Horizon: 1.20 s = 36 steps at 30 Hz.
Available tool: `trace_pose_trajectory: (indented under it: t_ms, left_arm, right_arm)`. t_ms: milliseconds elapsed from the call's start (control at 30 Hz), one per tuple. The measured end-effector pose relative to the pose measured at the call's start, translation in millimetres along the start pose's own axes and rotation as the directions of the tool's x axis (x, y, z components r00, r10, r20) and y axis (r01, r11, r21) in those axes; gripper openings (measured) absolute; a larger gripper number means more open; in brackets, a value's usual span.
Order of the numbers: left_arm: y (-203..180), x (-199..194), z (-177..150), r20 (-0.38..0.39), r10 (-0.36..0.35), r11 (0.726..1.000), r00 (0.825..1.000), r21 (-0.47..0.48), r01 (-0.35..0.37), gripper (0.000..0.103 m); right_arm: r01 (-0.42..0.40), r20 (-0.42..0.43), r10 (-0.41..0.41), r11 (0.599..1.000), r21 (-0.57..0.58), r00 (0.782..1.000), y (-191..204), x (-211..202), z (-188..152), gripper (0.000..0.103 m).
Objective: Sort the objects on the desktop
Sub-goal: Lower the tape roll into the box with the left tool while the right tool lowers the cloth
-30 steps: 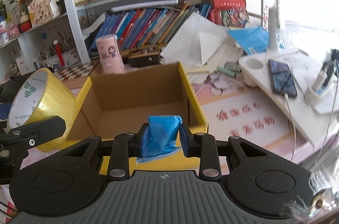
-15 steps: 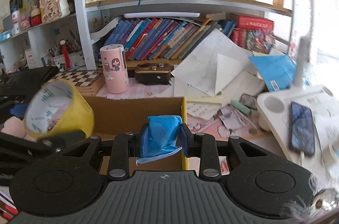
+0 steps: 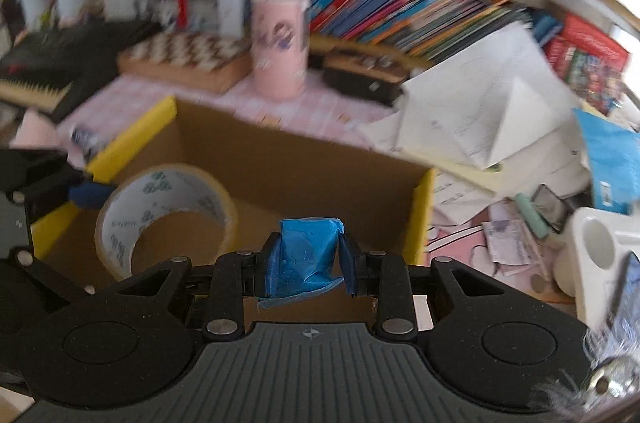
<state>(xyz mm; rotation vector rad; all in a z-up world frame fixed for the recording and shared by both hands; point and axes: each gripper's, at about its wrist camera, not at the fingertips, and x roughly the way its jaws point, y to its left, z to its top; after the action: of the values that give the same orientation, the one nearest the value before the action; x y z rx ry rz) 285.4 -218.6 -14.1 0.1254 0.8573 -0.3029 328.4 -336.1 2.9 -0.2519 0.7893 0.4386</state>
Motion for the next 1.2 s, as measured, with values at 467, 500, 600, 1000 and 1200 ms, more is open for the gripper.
trace_pose_trajectory:
  t_ms: [467,500,600,1000,1200]
  left_arm:
    - [-10.4,19.3,-8.3,-0.106,0.05,0.996,0.993,0.082,-0.041,0.092]
    - [-10.4,19.5,-8.2,-0.108,0.05,0.996,0.993,0.082,-0.042,0.092]
    - [-10.6,19.3,-8.6,-0.114,0.053,0.996,0.992,0.083,-0.044,0.092]
    - [-10.2,22.2,-6.6,-0.143,0.056,0.996,0.988,0.083,-0.044,0.092]
    - [-11.5,22.8,-6.7,-0.155,0.063,0.995,0.986,0.083,-0.051,0.092]
  right_arm:
    - [-0.06,-0.202,0.031,0.988,-0.143,0.979,10.9,43.9,-1.8,0.028]
    - [-0.064,-0.204,0.035,0.989,-0.137,0.978,10.4,45.6,-1.4,0.028]
    - [-0.07,-0.208,0.043,0.989,-0.127,0.977,9.4,48.7,-1.0,0.028]
    - [-0.075,-0.23,0.042,0.988,-0.138,0.972,11.9,52.0,-0.4,0.028]
    - [-0.071,-0.219,0.04,0.988,-0.137,0.975,12.3,50.6,-1.9,0.03]
